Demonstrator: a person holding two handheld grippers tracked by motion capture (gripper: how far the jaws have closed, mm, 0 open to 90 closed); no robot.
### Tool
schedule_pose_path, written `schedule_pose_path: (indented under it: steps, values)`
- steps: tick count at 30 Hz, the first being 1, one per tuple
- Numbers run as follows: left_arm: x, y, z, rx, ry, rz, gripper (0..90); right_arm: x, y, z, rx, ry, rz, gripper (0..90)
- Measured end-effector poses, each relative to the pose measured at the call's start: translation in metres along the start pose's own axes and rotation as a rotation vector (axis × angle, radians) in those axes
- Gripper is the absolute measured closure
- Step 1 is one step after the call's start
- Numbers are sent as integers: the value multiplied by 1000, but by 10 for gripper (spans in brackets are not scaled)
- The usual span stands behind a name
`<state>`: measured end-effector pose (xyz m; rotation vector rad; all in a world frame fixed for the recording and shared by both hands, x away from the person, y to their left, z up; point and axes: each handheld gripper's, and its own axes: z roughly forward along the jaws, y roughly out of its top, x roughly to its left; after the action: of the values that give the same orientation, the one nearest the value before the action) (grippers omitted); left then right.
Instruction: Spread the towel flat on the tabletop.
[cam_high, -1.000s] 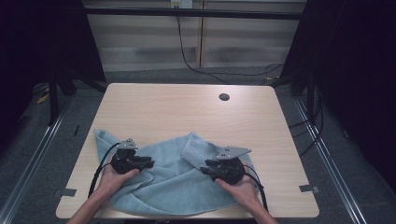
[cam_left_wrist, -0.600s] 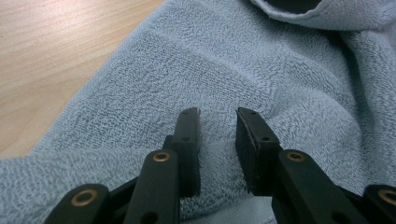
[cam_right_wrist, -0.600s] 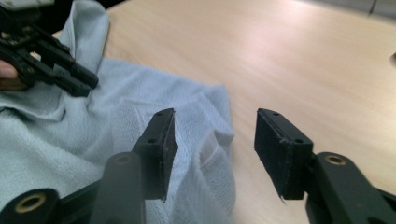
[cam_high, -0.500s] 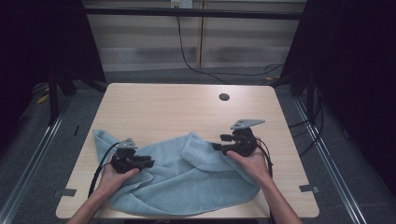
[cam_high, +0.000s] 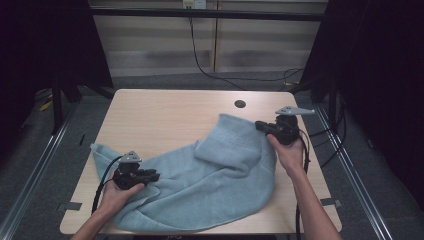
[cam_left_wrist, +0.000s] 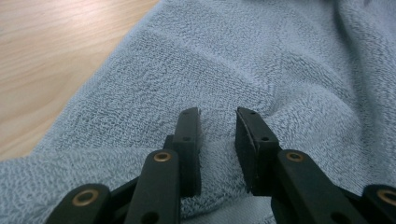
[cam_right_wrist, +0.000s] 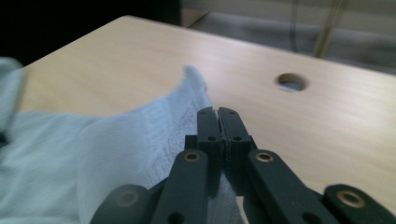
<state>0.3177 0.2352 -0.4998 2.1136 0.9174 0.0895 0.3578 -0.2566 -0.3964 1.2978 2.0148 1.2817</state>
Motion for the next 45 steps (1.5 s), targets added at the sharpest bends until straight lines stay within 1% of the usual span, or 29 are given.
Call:
schedule_pose_path:
  steps: [2,3,4,6,7,9,10,11,13,15,16,19,20,22,24,25,27,29,31,32,33,34,35,36,37,39,40,43,45]
  values:
    - [2,-2,-3,-9,4,-19,705,-12,1,-1,-26,-42,17,885]
    - [3,-3,-4,-9,2,-24,704,-17,1,-1,-28,-70,23,884]
    - [3,-3,-5,-7,13,-32,704,-21,0,-1,-24,-119,22,883]
    - [4,-2,-5,-11,16,-45,702,-30,-3,0,-16,-174,36,850]
    - [4,-2,-5,-7,22,-45,702,-34,-4,1,-14,-188,47,792]
    - [5,-2,-6,-8,38,-51,699,-40,-6,-2,-43,-200,66,746]
    - [6,-2,-7,-3,47,-55,699,-42,-7,-4,-60,-195,80,703]
    - [7,-2,-8,-2,63,-72,702,-42,-8,-6,-66,-182,92,660]
    - [9,-2,-9,-1,65,-86,702,-41,-12,-10,-57,-162,78,644]
    - [9,-3,-9,-7,66,-93,702,-35,-20,-13,-28,-154,54,600]
    - [9,-3,-10,-3,85,-90,702,-33,-25,-16,-23,-150,45,600]
    - [10,-3,-10,-5,80,-95,701,-27,-43,-26,3,-132,34,583]
    - [11,-3,-10,-6,75,-99,698,-24,-50,-31,7,-144,32,575]
    - [12,-3,-9,-9,67,-85,693,-22,-63,-40,29,-130,21,540]
    - [13,-3,-8,-16,61,-96,691,-27,-77,-47,62,-136,34,508]
    - [13,-3,-8,-18,61,-93,690,-30,-85,-49,72,-139,49,494]
    - [11,-3,-7,-19,63,-77,684,-35,-98,-52,96,-153,56,450]
    - [11,-3,-6,-17,58,-70,681,-39,-108,-51,103,-153,69,398]
    - [11,-2,-6,-18,55,-73,681,-43,-112,-44,141,-158,76,380]
    - [11,-2,-6,-16,54,-69,681,-45,-113,-40,156,-166,75,389]
    - [11,-3,-6,-17,53,-69,681,-48,-114,-36,154,-155,83,456]
    - [12,-3,-6,-18,52,-70,681,-49,-114,-34,147,-142,95,601]
    - [11,-3,-6,-19,52,-73,681,-48,-113,-33,137,-144,87,722]
    - [11,-3,-6,-18,52,-69,681,-47,-110,-33,119,-149,77,779]
    - [11,-3,-6,-20,52,-68,681,-45,-105,-33,100,-131,82,825]
    - [11,-2,-5,-22,52,-68,680,-38,-93,-33,55,-133,66,844]
    - [11,-2,-5,-22,52,-68,680,-36,-85,-32,35,-116,66,845]
    - [11,-2,-5,-21,52,-66,678,-26,-61,-22,16,-105,35,826]
    - [11,-2,-6,-21,49,-66,677,-20,-49,-12,9,-96,29,766]
